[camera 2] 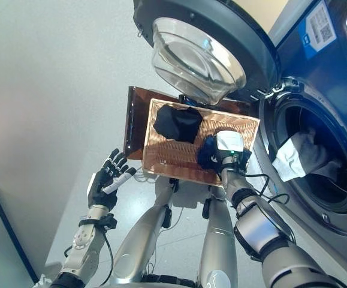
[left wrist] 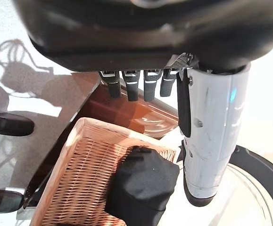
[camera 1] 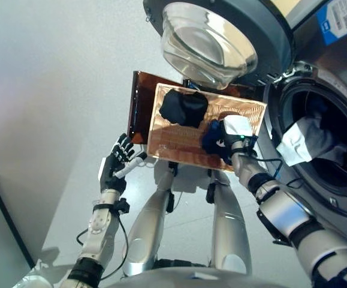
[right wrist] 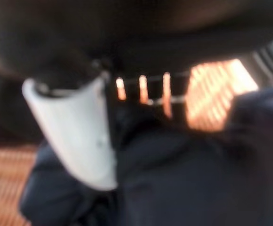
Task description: Pick up the clothes and place them into the washing machine
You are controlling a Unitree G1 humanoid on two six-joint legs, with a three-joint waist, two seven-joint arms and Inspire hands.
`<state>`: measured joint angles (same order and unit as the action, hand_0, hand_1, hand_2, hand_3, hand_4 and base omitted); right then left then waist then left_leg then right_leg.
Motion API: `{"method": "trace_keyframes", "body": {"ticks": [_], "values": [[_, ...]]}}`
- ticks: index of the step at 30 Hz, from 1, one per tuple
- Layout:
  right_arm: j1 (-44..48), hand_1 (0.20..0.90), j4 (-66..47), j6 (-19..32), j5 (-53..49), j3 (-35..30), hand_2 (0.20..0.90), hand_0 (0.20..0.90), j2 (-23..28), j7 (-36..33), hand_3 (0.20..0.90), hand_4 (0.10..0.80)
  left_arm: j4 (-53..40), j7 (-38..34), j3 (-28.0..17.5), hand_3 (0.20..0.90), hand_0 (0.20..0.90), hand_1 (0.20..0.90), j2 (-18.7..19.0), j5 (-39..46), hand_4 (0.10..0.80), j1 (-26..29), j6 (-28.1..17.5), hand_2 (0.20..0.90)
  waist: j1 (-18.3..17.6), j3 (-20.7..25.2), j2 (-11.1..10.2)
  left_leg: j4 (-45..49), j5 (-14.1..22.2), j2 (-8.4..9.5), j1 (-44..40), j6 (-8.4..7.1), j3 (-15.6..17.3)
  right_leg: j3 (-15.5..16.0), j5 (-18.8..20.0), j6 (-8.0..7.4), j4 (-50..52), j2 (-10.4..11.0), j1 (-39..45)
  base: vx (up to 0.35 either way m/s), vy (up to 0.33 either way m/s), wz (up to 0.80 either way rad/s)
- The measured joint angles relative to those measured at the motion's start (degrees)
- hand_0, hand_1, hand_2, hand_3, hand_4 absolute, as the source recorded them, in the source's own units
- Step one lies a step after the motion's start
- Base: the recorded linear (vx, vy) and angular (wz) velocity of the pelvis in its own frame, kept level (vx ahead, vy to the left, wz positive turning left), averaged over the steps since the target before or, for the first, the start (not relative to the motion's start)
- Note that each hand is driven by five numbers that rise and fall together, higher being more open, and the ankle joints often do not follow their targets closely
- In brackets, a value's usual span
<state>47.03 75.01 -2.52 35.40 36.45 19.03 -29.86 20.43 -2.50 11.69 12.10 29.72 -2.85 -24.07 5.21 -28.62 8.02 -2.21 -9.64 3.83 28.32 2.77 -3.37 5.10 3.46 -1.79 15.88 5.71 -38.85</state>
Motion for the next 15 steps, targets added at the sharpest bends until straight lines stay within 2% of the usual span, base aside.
{"method": "trace_keyframes", "body": {"ticks": [15], "values": [[-0.4,0.2,-0.1,0.0,0.0,0.0,0.2,0.2,0.1,0.1,0.2,0.3,0.3,0.0,-2.0,0.9,0.9,0.9,0.0,-0.5,0.8,0.0,0.0,0.9,0.0,0.0,0.0,0.0,-0.1,0.02,0.0,0.12,0.0,0.2,0.0,0.02,0.1,-0.1,0.0,0.0,0.0,0.0]]}}
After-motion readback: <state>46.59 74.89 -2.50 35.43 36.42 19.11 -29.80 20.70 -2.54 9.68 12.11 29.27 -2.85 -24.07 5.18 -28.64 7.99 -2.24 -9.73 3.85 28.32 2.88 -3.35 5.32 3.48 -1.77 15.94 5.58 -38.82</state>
